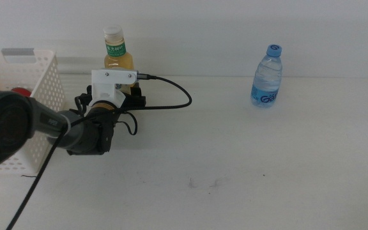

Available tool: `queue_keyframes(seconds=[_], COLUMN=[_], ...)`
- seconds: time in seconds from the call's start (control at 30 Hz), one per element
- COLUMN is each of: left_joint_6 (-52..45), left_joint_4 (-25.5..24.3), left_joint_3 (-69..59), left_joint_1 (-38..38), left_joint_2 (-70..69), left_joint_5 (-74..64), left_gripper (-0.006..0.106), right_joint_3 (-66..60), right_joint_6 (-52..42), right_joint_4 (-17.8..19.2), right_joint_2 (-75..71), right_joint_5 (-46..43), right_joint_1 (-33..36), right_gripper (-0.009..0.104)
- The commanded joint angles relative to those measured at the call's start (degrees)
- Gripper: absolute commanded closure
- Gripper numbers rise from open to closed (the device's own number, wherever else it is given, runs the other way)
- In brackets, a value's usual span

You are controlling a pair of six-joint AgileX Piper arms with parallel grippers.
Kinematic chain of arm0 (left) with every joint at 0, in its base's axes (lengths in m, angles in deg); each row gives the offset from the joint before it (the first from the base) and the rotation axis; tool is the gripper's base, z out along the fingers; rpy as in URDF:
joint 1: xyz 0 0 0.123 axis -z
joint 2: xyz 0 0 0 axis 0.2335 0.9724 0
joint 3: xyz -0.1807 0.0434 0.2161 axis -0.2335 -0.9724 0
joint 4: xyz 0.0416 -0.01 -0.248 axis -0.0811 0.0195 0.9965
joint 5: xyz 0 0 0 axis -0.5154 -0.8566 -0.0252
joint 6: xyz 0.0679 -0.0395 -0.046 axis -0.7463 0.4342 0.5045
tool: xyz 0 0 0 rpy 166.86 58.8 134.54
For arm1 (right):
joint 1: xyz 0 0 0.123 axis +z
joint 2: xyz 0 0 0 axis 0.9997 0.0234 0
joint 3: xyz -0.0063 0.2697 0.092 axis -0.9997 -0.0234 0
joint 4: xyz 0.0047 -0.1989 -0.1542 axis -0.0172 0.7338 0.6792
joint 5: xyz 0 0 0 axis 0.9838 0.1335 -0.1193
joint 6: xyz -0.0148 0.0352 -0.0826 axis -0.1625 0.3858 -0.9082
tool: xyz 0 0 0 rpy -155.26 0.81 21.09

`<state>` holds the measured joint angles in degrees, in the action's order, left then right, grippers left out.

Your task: Use arms to grab the bottles and put them into the dustbin to the left of the table.

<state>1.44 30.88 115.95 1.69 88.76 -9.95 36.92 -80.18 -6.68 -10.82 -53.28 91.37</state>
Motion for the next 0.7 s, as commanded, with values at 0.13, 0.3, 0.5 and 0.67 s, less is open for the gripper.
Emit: queue_keyframes(seconds=[0.13, 0.3, 0.5, 0.67], left_joint_6=[0.04, 0.04, 0.04, 0.10], left_joint_4=[0.05, 0.43, 11.40, 18.64], left_joint_3=[6.85, 8.78, 2.10, -2.41], left_joint_1=[-0.87, -0.97, -0.27, -2.04], left_joint_2=[4.16, 5.24, -5.40, -22.74], left_joint_5=[0.45, -0.20, -17.25, -59.17], left_gripper=[0.007, 0.017, 0.084, 0.102], right_joint_3=[-0.19, -0.19, -0.19, -0.19], right_joint_6=[-0.09, -0.09, -0.09, -0.09], right_joint_4=[0.15, 0.15, 0.15, 0.15], right_joint_2=[-0.22, -0.22, -0.22, -0.22], right_joint_5=[-0.68, -0.68, -0.68, -0.68], right_joint_1=[-0.44, -0.44, -0.44, -0.44], right_gripper=[0.019, 0.019, 0.019, 0.019])
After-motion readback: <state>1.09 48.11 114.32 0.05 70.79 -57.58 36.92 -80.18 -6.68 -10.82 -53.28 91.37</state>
